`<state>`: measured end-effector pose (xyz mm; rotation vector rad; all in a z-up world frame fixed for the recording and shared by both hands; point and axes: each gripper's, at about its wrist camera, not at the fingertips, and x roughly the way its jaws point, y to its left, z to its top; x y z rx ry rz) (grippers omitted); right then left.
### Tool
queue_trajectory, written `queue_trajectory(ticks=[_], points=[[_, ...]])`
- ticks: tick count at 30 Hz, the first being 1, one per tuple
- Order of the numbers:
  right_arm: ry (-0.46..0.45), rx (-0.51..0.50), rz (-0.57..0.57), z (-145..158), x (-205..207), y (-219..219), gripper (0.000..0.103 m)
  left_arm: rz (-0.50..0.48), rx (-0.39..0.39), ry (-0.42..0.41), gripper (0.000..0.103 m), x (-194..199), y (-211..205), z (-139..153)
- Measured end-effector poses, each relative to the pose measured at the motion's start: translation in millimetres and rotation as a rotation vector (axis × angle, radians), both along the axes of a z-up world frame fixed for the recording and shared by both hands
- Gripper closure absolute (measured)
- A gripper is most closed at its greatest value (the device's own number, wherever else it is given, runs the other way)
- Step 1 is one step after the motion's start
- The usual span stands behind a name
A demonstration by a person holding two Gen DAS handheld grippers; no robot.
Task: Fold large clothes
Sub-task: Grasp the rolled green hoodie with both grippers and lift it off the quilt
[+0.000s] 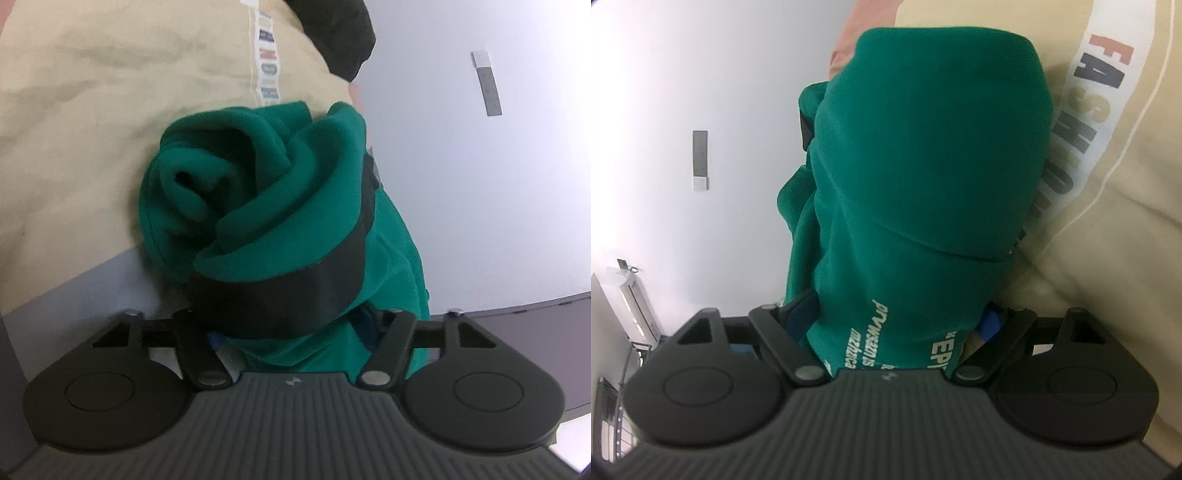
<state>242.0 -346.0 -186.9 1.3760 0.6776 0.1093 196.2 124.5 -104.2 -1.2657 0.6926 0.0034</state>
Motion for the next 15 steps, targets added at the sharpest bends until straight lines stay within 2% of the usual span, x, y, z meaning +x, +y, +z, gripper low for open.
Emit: queue_trajectory(ticks=[1,4,6,15], points=[[0.0,-0.002,0.0,0,-2,0,0.014,0.005,0.012,-0.005,0.048,-2,0,2],[-0.001,-0.001,0.0,-3,-4,-4,0.014,0.002,0.049,-0.009,0.059,-4,1,12],[-0.004,0.006,0.0,-4,-2,-5,0.016,0.011,0.046,-0.016,0.067,-6,4,17],[-0.012,0.038,-0.02,-12,-11,-13,0.018,0.019,0.067,-0.016,0.071,-9,9,23]])
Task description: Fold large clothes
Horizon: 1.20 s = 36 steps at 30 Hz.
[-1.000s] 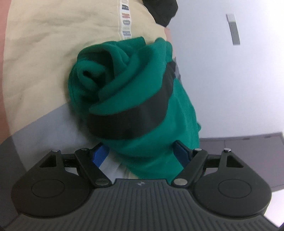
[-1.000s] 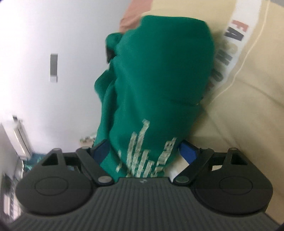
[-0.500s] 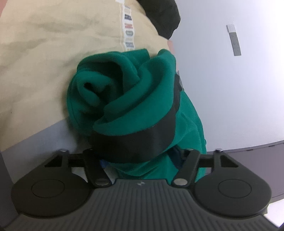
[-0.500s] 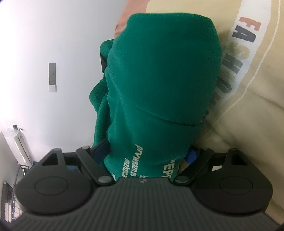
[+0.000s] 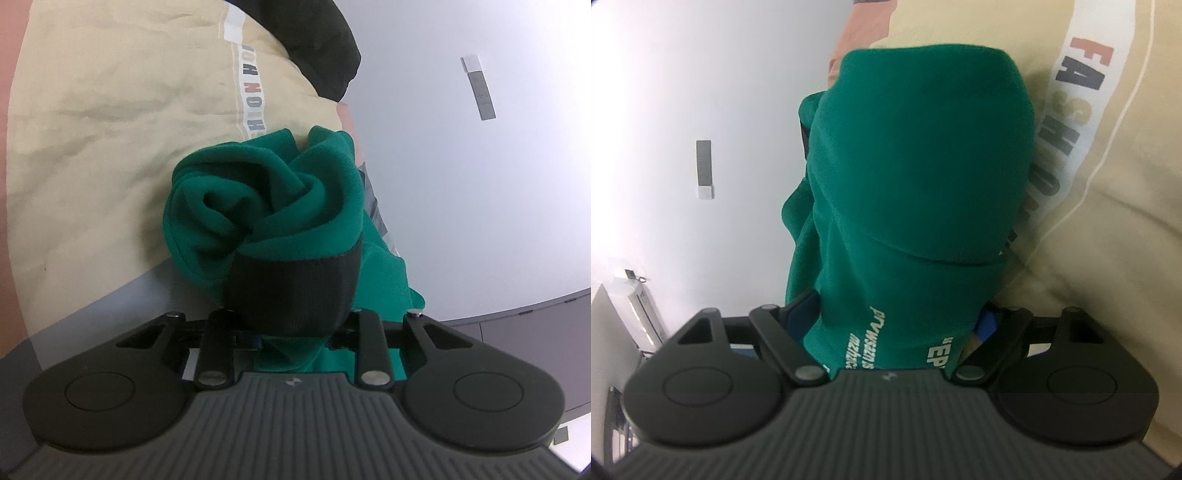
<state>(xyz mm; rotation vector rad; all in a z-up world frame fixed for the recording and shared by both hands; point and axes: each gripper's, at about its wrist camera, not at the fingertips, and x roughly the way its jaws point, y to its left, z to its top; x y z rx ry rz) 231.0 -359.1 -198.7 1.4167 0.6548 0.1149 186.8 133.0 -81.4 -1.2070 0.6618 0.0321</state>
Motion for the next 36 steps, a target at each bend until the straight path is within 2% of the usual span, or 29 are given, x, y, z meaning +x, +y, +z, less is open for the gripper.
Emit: queue_trajectory(ticks=[7,9,11,12,14,17,21,31,36], points=[[0.007,-0.053,0.025,3,12,-1,0.018,-0.006,0.022,-0.002,0.071,0,-3,2],[-0.009,-0.111,0.036,6,16,0,0.025,-0.017,0.054,-0.018,0.072,2,-5,4],[-0.017,-0.195,0.064,11,19,4,0.04,-0.025,0.098,-0.034,0.073,1,-8,6],[-0.025,-0.22,0.071,14,19,4,0.045,-0.026,0.106,-0.039,0.075,0,-9,7],[-0.051,-0.241,0.073,20,16,3,0.061,-0.027,0.123,-0.055,0.078,-4,-9,12],[-0.099,-0.274,0.079,34,2,3,0.071,-0.022,0.138,-0.083,0.082,-15,-10,22],[-0.153,-0.315,0.095,54,-20,4,0.073,-0.041,0.159,-0.126,0.087,-38,-7,40],[-0.204,-0.337,0.119,88,-98,0,0.073,-0.037,0.179,-0.185,0.095,-125,-11,74],[-0.175,-0.33,0.103,94,-132,1,0.073,-0.052,0.247,-0.193,0.097,-165,-19,90]])
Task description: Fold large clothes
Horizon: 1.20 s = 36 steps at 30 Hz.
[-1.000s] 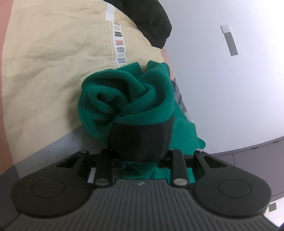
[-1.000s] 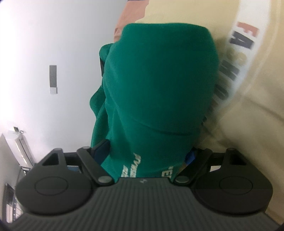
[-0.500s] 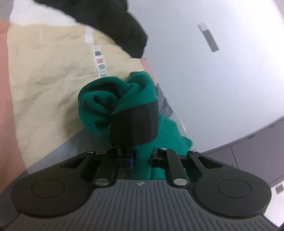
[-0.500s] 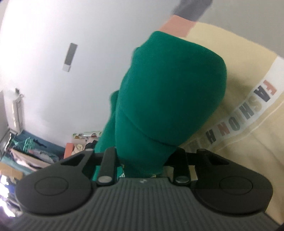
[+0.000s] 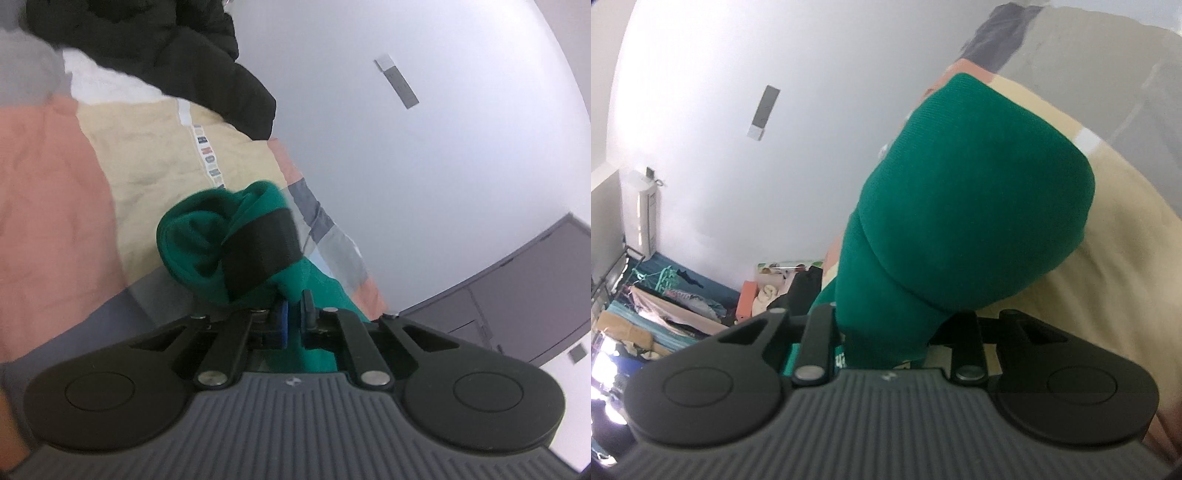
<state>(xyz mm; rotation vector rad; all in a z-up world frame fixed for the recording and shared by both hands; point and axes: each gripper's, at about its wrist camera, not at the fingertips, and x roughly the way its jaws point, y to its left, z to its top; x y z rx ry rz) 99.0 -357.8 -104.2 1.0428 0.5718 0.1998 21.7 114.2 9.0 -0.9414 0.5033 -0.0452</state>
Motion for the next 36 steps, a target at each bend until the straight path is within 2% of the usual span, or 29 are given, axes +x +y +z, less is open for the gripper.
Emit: queue_trajectory(ticks=[3,5,7,15,19,22,25,31,36], points=[[0.06,0.027,-0.013,-6,2,-2,0.068,-0.009,0.029,0.008,0.097,0,-7,4],[0.072,0.032,-0.008,-5,4,-1,0.057,-0.006,0.062,0.008,0.098,3,-10,5],[0.058,0.037,0.005,0,5,1,0.05,-0.005,0.069,0.008,0.098,9,-13,7],[0.009,0.092,0.024,21,25,-2,0.048,0.003,0.087,-0.021,0.099,61,-14,30],[-0.02,0.081,0.027,40,49,1,0.044,-0.002,0.122,-0.038,0.099,102,-19,46],[-0.03,0.055,0.025,50,75,4,0.042,-0.018,0.2,-0.053,0.099,140,-25,56],[-0.036,0.037,0.022,53,105,7,0.038,-0.03,0.244,-0.055,0.099,180,-29,57],[-0.046,-0.009,0.029,35,162,14,0.038,-0.049,0.272,-0.038,0.099,260,-33,34],[-0.042,-0.015,0.023,6,199,16,0.041,-0.069,0.345,0.01,0.099,328,-37,4]])
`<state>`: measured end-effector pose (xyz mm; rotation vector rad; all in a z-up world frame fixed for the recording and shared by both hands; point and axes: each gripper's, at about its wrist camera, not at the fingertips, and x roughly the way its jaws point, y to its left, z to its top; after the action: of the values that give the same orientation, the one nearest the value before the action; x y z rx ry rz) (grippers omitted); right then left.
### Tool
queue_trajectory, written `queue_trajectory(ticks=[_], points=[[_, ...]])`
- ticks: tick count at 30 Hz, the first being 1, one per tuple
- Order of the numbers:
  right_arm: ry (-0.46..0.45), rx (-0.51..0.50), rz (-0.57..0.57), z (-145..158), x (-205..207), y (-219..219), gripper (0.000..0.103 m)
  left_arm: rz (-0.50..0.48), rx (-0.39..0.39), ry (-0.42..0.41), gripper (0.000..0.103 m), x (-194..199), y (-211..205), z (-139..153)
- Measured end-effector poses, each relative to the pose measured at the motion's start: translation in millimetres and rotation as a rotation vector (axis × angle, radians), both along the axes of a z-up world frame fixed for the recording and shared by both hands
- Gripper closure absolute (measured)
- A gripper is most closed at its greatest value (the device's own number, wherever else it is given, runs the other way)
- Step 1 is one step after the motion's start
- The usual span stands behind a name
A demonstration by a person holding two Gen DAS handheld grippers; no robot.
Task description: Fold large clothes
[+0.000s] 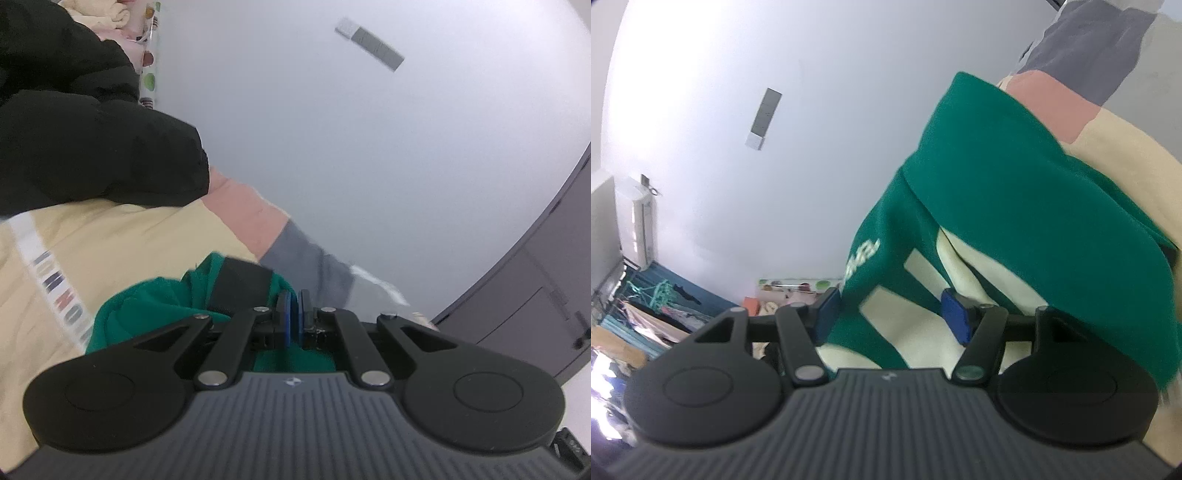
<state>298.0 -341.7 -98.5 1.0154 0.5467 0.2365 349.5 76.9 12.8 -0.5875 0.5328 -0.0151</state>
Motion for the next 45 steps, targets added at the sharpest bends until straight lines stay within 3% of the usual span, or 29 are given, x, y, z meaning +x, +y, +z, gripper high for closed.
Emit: queue_trajectory(ticks=[8,14,15,18,22,26,32,37,43,45], points=[[-0.008,-0.142,0.012,-29,38,10,0.041,-0.039,0.056,0.082,0.099,75,3,-48],[-0.05,-0.306,0.035,-28,41,27,0.041,-0.103,0.022,0.084,0.095,77,6,-50],[-0.052,-0.313,0.035,-27,40,27,0.041,-0.126,0.014,0.079,0.087,72,7,-47],[-0.048,-0.295,0.031,-22,32,25,0.041,-0.167,-0.017,0.038,0.048,43,14,-31],[-0.044,-0.332,0.034,-7,10,31,0.039,-0.142,-0.011,-0.035,0.045,-11,27,-10],[-0.064,-0.374,0.035,10,-25,41,0.038,-0.142,-0.08,-0.008,0.036,-64,35,-13],[0.022,-0.258,0.007,10,-74,45,0.038,-0.095,-0.279,0.123,0.036,-111,37,-58],[0.065,-0.153,0.022,-3,-93,38,0.038,-0.086,-0.351,0.226,0.036,-116,31,-79],[0.175,-0.03,-0.029,-33,-81,27,0.038,-0.01,-0.452,0.242,0.037,-102,43,-108],[0.179,-0.002,-0.044,-40,-77,21,0.039,0.001,-0.482,0.201,0.043,-98,48,-109]])
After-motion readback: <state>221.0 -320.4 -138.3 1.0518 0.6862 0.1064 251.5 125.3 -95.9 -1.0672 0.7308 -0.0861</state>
